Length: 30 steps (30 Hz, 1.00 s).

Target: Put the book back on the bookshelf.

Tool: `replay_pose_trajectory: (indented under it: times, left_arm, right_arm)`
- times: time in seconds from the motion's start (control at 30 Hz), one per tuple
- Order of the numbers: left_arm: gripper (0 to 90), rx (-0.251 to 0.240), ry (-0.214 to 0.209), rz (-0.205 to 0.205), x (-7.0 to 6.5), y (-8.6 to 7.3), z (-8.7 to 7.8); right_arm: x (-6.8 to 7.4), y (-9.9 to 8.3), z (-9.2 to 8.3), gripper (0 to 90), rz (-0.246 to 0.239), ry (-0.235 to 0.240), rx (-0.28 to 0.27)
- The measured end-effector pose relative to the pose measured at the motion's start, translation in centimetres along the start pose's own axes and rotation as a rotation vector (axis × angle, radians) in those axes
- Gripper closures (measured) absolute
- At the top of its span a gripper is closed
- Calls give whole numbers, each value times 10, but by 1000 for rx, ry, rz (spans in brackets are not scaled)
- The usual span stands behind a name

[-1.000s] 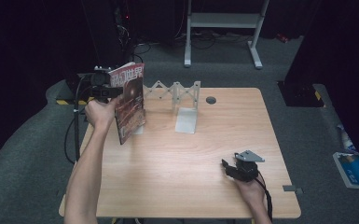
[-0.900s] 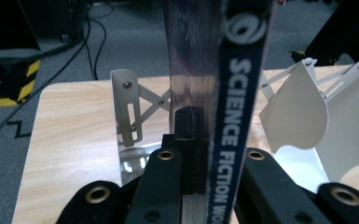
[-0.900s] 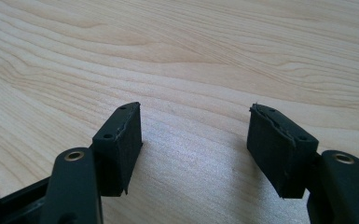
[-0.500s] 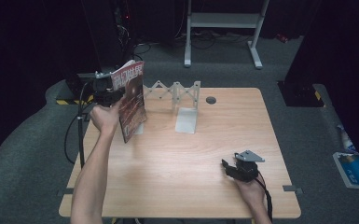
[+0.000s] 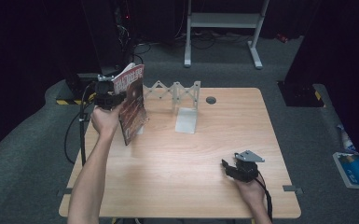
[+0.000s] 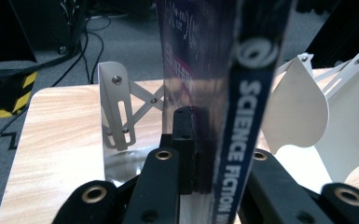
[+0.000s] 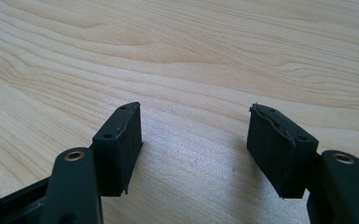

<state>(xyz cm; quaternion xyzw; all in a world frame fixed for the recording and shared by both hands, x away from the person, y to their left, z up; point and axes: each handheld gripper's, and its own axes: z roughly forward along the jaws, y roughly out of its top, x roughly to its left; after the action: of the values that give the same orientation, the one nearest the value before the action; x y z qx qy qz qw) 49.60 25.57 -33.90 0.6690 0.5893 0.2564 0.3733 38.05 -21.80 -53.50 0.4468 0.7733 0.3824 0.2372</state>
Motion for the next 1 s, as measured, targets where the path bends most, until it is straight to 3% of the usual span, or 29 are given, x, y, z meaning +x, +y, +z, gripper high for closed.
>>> replay_pose_trajectory:
  times: [0.6, 0.8, 1.0]
  left_arm:
    - [805, 167, -13, -29, 9, 14, -3]
    - [816, 197, -28, -55, 11, 16, -4]
    - [832, 199, -19, -28, 13, 16, -6]
  right_arm:
    - [0, 0, 0, 355, -1, 3, 0]
    - [0, 0, 0, 356, -1, 3, 0]
    - [0, 0, 0, 355, 0, 3, 0]
